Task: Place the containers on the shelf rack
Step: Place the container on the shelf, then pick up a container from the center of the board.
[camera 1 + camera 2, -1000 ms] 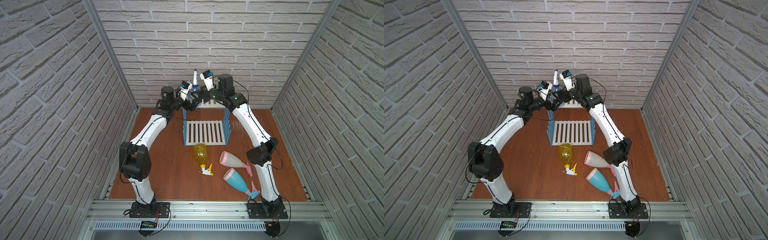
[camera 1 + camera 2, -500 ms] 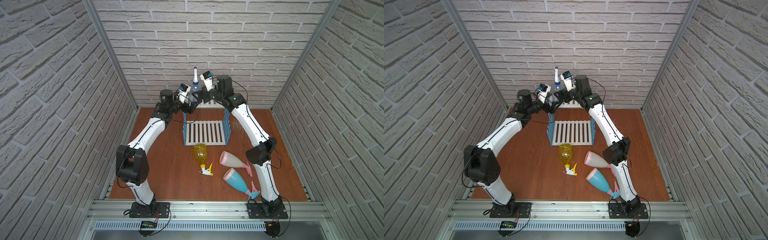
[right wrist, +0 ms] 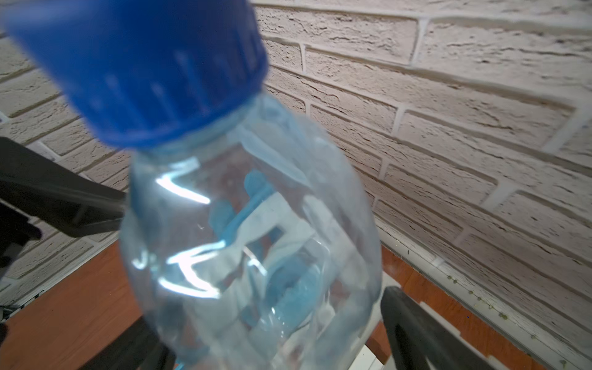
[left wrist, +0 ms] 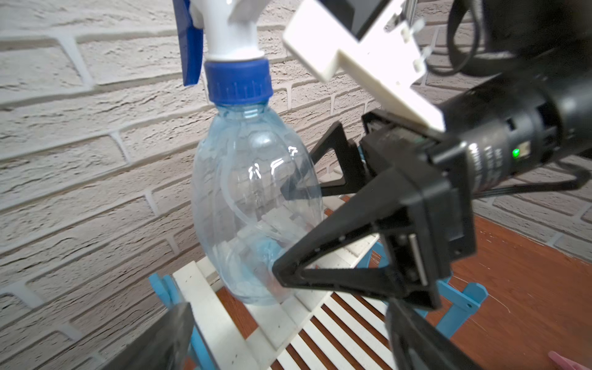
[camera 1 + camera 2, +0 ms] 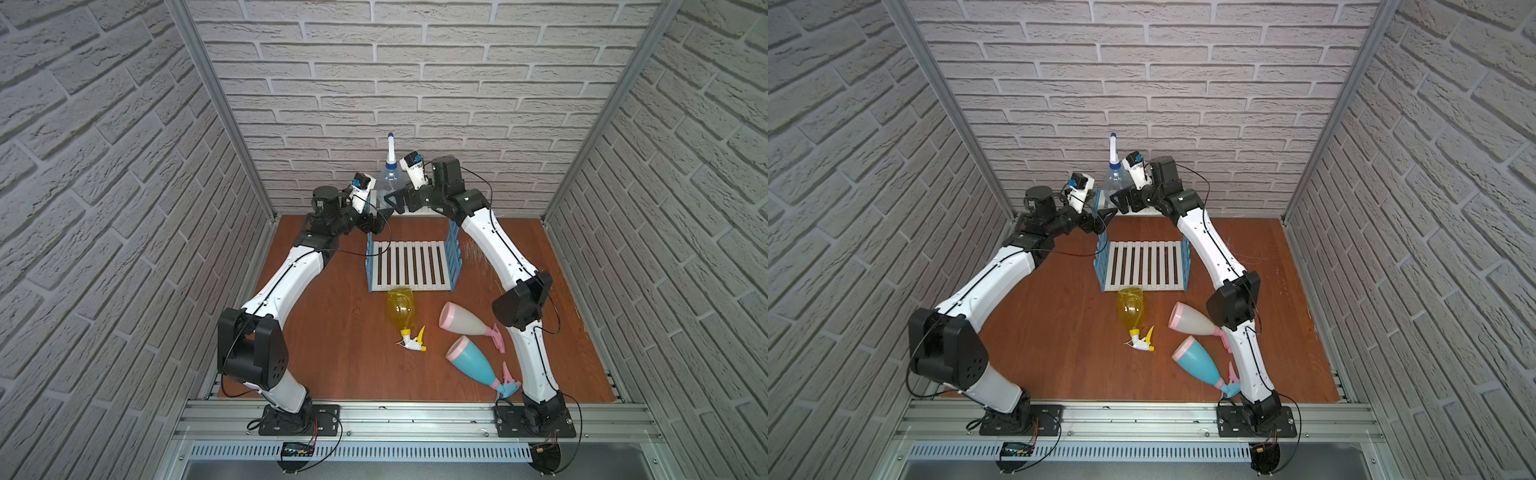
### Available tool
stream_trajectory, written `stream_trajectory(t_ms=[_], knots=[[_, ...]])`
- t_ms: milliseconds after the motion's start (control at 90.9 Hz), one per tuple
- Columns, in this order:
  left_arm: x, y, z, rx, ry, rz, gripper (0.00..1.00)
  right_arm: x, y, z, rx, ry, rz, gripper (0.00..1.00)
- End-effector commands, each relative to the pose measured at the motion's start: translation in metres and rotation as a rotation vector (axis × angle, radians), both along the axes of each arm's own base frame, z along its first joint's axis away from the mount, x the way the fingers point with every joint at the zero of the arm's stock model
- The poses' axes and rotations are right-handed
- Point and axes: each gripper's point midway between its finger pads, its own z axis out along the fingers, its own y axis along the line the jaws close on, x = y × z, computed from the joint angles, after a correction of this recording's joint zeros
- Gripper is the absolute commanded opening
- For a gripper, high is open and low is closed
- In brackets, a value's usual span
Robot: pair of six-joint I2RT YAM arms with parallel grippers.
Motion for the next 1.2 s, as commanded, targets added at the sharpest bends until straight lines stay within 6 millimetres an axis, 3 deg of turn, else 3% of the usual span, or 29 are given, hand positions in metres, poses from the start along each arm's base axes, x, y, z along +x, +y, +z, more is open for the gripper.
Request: stream_trajectory(t_ms=[0,330,363,473,583,704,803,968,1056,1188], knots=[[-0.009,0.012,0.02,-0.009,-0.062,0.035,0.98,-0.016,-0.005,0.041,0.032,-0.08,0.021,0.99],[-0.027,0.027,0.02,-0.028,-0.049,0.095,0.98,-0.052,-0.02,0.052,0.032,-0.088,0.047,0.99],[-0.029,0.028,0.02,-0.034,-0.044,0.101,0.98,-0.055,-0.021,0.043,0.025,-0.074,0.048,0.99],[-0.041,0.034,0.018,-0.06,-0.02,0.133,0.98,-0.083,-0.036,0.064,0.041,-0.11,0.046,0.99],[-0.058,0.038,0.014,-0.076,0.03,0.161,0.98,-0.109,-0.049,0.061,0.038,-0.091,0.046,0.99],[-0.081,0.035,-0.001,-0.047,0.123,0.19,0.98,-0.15,-0.067,0.06,0.044,-0.071,0.062,0.99],[-0.105,0.033,-0.019,-0.052,0.203,0.201,0.98,-0.181,-0.077,0.033,0.044,0.008,0.073,1.0],[-0.149,0.027,-0.066,-0.045,0.317,0.195,0.98,-0.225,-0.088,-0.042,0.021,0.223,0.065,0.98],[-0.169,0.025,-0.092,-0.056,0.363,0.19,0.98,-0.238,-0.088,-0.079,0.006,0.332,0.04,0.98],[-0.191,0.026,-0.124,-0.065,0.403,0.2,0.98,-0.241,-0.08,-0.126,-0.039,0.451,-0.068,0.98]])
